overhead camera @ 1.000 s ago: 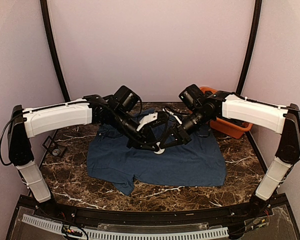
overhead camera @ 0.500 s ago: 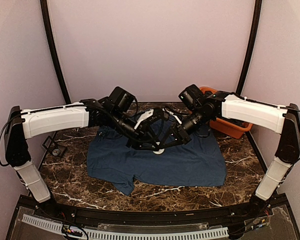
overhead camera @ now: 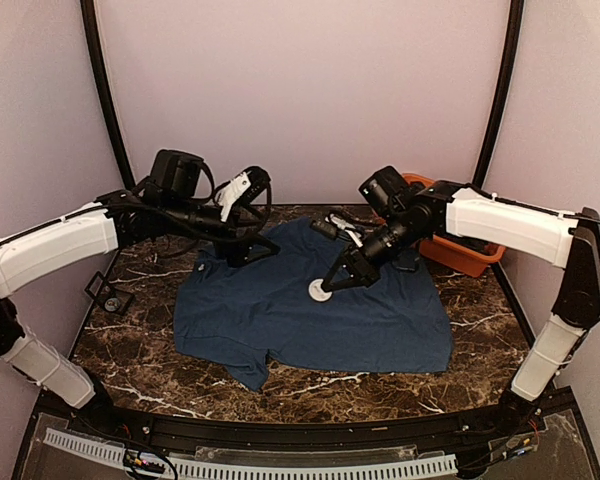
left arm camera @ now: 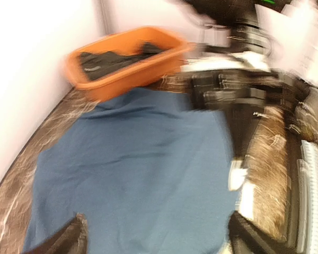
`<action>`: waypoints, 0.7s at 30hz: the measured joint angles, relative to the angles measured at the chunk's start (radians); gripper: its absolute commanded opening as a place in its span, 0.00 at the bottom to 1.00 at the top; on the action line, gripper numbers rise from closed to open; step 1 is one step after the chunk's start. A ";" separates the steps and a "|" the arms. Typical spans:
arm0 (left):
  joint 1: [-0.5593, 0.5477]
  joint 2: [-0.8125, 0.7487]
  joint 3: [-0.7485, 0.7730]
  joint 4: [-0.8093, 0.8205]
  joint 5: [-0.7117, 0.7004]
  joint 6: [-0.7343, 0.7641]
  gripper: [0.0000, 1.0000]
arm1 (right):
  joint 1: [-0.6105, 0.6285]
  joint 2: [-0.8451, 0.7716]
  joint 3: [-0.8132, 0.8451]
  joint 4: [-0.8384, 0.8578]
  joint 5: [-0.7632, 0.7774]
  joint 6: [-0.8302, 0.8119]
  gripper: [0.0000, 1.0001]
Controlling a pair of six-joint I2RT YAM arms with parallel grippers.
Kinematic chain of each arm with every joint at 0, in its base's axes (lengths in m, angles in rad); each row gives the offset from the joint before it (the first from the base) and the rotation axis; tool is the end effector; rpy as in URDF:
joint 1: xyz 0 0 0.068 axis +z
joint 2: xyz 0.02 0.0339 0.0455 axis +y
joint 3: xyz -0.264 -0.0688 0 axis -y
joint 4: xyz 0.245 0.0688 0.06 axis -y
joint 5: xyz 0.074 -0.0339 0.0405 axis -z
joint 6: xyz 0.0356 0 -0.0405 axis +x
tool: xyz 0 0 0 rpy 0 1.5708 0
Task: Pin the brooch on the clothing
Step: Open the brooch at the center of the board, then pick up the flattened clothing from the center of the board.
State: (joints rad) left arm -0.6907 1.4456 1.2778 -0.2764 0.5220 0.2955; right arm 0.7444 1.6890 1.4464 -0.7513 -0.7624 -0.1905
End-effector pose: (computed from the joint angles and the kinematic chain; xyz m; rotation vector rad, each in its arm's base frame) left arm 0.2456 -0.2260 0.3486 1.2489 1.6084 -0.7748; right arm 0.2465 0.2605 0.2914 -1.4183 2.1376 1.1888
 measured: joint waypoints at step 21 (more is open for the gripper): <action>0.061 -0.183 -0.343 0.114 -0.715 -0.033 0.99 | -0.025 -0.128 -0.182 0.329 0.679 0.385 0.00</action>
State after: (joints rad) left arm -0.6292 1.2625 0.9344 -0.1619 -0.1932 0.2623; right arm 0.7197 1.5608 1.2640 -0.4221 -0.0834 0.1940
